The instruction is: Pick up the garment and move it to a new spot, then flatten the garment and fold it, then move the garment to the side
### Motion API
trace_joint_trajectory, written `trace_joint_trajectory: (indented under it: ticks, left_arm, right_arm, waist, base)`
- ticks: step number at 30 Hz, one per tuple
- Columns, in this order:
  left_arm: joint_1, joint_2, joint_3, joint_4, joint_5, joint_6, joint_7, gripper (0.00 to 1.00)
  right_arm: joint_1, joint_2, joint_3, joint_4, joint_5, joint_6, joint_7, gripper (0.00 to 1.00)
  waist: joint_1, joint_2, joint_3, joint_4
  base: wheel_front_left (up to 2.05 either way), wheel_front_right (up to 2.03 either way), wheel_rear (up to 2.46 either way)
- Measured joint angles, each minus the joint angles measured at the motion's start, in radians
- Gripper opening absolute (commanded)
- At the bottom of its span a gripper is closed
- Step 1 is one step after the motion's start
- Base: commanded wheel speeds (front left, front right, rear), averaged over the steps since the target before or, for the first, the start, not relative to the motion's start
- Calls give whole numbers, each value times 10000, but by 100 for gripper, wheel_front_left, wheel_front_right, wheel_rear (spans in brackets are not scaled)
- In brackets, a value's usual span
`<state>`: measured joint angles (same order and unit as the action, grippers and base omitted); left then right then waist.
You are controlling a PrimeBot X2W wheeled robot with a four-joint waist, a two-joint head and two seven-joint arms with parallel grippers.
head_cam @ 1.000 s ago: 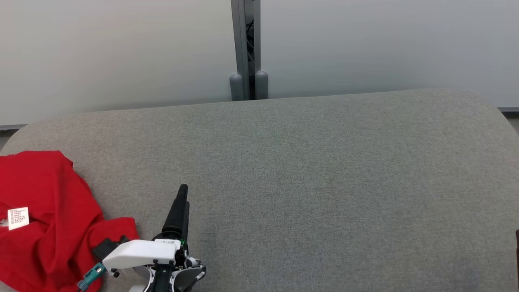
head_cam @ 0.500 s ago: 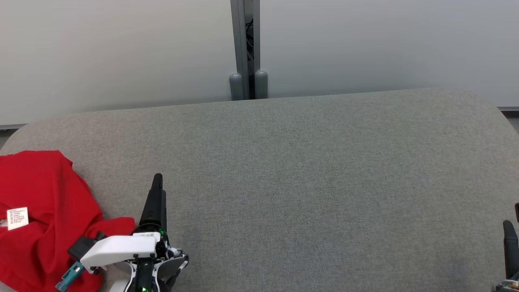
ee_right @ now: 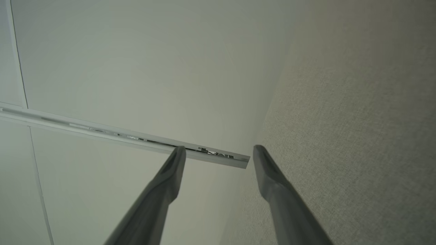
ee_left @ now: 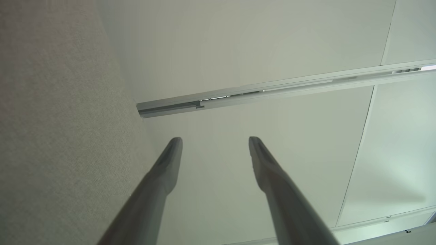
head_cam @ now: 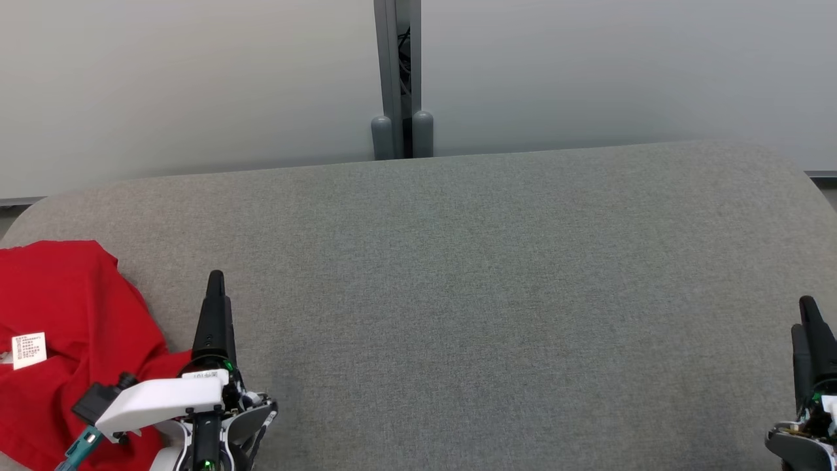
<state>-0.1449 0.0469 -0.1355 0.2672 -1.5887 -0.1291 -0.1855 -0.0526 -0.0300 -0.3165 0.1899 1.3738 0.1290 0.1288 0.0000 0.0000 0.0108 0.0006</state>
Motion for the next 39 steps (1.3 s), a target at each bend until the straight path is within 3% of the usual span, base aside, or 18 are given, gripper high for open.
trace_joint_trajectory:
  ticks: [17, 34, 39]
  left_arm:
    - [188, 2, 1055, -658, 1356, 0, -188, 100]
    - [363, 2, 2253, -1572, 4535, 0, -351, 100]
    - [430, 6, 2449, -2088, 5994, -2, -397, 100]
  right_arm:
    - [-704, -13, 1244, -127, -2792, 2, -966, 100]
    - [-1232, -81, 2617, -1185, -6980, 2, -1789, 100]
    - [-1260, -105, 2989, -1546, -8180, 2, -2056, 100]
  waist:
    - [1, 0, 17, 56]
    - [0, 0, -9, 62]
    - [0, 0, 9, 73]
  base:
    - [0, 0, 0]
    - [0, 0, 0]
    - [0, 0, 0]
